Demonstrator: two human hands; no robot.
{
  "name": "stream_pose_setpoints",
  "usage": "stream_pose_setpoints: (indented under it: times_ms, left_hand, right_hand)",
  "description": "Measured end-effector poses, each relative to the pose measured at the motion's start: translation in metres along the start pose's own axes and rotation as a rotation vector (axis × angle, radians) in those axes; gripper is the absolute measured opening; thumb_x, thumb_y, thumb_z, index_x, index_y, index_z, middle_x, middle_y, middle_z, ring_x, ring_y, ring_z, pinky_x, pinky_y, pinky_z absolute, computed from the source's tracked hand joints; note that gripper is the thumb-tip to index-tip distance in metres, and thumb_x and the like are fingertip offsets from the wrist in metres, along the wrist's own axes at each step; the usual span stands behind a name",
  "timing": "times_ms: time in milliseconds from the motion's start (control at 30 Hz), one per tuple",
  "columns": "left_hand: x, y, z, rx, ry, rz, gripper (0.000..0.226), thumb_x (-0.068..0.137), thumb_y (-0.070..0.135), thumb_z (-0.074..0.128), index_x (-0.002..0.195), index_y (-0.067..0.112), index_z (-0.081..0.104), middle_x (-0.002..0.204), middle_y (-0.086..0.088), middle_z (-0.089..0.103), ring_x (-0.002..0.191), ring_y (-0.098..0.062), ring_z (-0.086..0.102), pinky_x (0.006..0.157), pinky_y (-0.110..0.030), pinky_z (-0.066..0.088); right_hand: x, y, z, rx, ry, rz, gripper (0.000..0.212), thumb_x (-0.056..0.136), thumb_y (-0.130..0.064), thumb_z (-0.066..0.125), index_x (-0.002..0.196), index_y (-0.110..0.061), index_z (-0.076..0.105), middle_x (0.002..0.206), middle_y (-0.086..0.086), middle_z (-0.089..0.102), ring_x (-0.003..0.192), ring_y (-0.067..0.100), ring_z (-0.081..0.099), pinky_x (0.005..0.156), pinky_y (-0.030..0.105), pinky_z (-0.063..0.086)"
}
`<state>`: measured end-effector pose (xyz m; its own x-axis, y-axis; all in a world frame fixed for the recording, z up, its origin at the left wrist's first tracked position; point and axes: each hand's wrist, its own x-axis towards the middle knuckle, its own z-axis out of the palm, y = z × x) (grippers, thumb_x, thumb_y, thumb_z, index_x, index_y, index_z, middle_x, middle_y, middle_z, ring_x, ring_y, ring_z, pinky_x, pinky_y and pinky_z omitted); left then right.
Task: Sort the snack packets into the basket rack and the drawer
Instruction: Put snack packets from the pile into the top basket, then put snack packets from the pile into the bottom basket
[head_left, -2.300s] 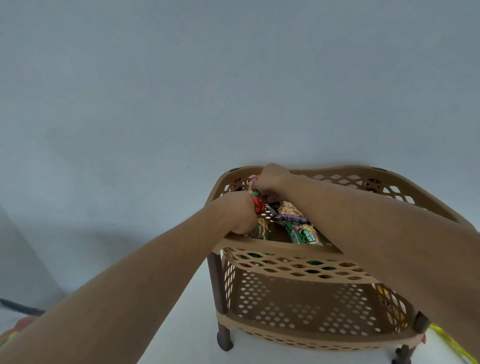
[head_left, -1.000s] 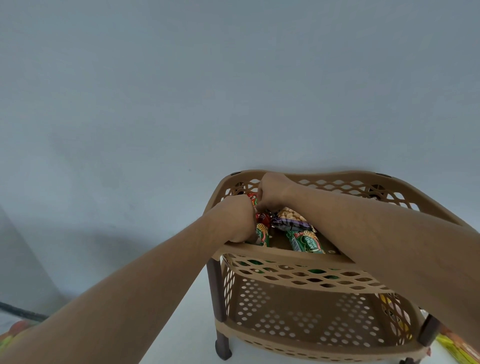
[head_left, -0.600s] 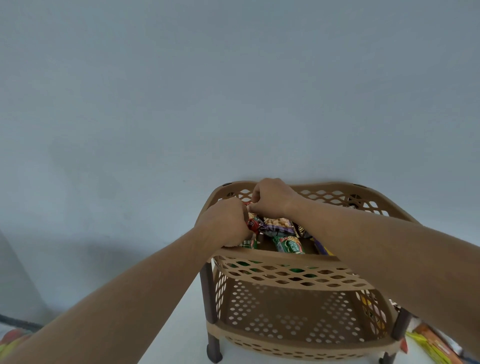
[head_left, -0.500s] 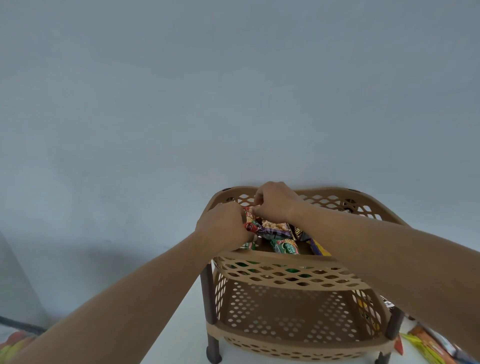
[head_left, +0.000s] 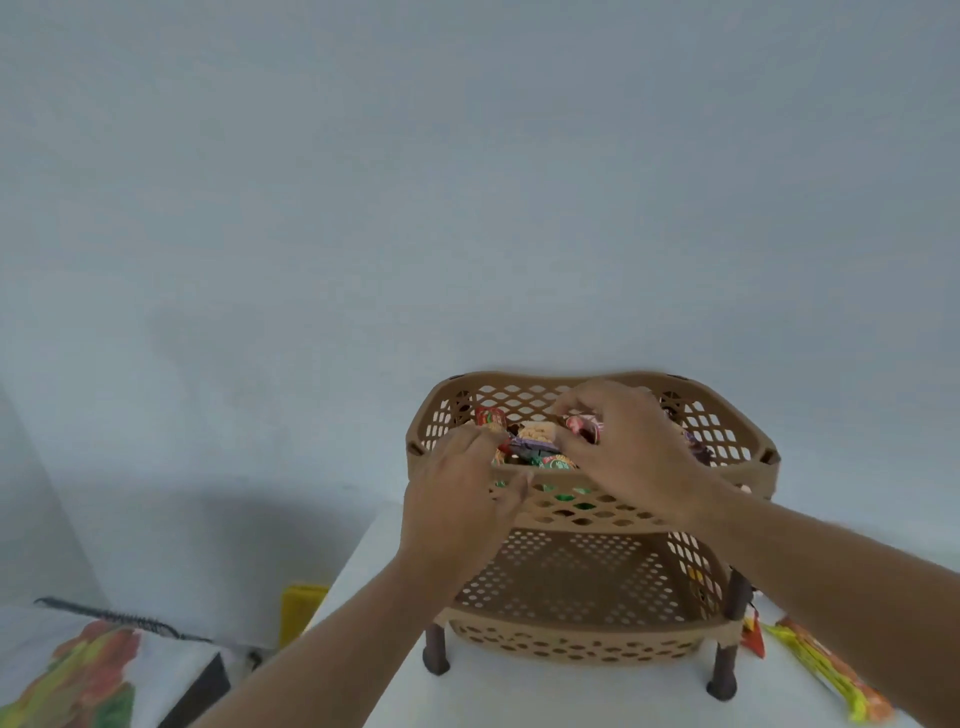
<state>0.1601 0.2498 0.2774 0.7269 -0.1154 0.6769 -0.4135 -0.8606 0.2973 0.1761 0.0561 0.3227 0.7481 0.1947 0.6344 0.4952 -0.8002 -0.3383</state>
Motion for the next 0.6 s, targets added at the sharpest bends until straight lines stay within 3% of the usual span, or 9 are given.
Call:
stream_pose_setpoints:
  times_ms: [100, 300, 467, 600]
  left_hand:
    - [-0.038, 0.009, 0.012, -0.045, 0.080, 0.099, 0.040, 0.087, 0.045, 0.063, 0.119, 0.021, 0.063, 0.124, 0.006, 0.062, 0.122, -0.014, 0.052, 0.099, -0.030, 0.042]
    - [-0.108, 0.022, 0.056, -0.130, 0.011, 0.121, 0.044, 0.089, 0.044, 0.062, 0.122, 0.016, 0.062, 0.125, 0.001, 0.061, 0.124, -0.020, 0.053, 0.099, -0.039, 0.047]
    - [-0.179, 0.037, 0.102, -0.124, -0.234, -0.037, 0.051, 0.088, 0.049, 0.058, 0.129, 0.019, 0.055, 0.134, 0.003, 0.056, 0.129, -0.018, 0.048, 0.103, -0.035, 0.041]
    - [-0.239, 0.041, 0.138, -0.089, -0.544, -0.137, 0.070, 0.092, 0.064, 0.038, 0.149, 0.025, 0.029, 0.158, 0.007, 0.028, 0.147, -0.013, 0.016, 0.117, -0.032, 0.015]
  right_hand:
    - [-0.047, 0.000, -0.015, 0.025, 0.070, -0.040, 0.022, 0.084, -0.045, 0.058, 0.102, -0.034, 0.064, 0.102, -0.022, 0.063, 0.097, -0.007, 0.052, 0.084, 0.013, 0.036]
    - [-0.141, 0.028, -0.009, 0.013, 0.062, 0.065, 0.021, 0.083, -0.027, 0.071, 0.103, -0.022, 0.068, 0.110, -0.012, 0.065, 0.107, 0.005, 0.057, 0.092, 0.026, 0.044]
    - [-0.222, 0.061, 0.018, -0.042, -0.102, 0.310, 0.031, 0.083, -0.034, 0.070, 0.112, -0.024, 0.066, 0.122, -0.009, 0.061, 0.113, 0.010, 0.056, 0.089, 0.024, 0.042]
    - [-0.289, 0.086, 0.034, -0.101, -0.287, 0.495, 0.042, 0.086, -0.045, 0.065, 0.125, -0.030, 0.057, 0.143, -0.012, 0.045, 0.130, 0.010, 0.044, 0.103, 0.027, 0.036]
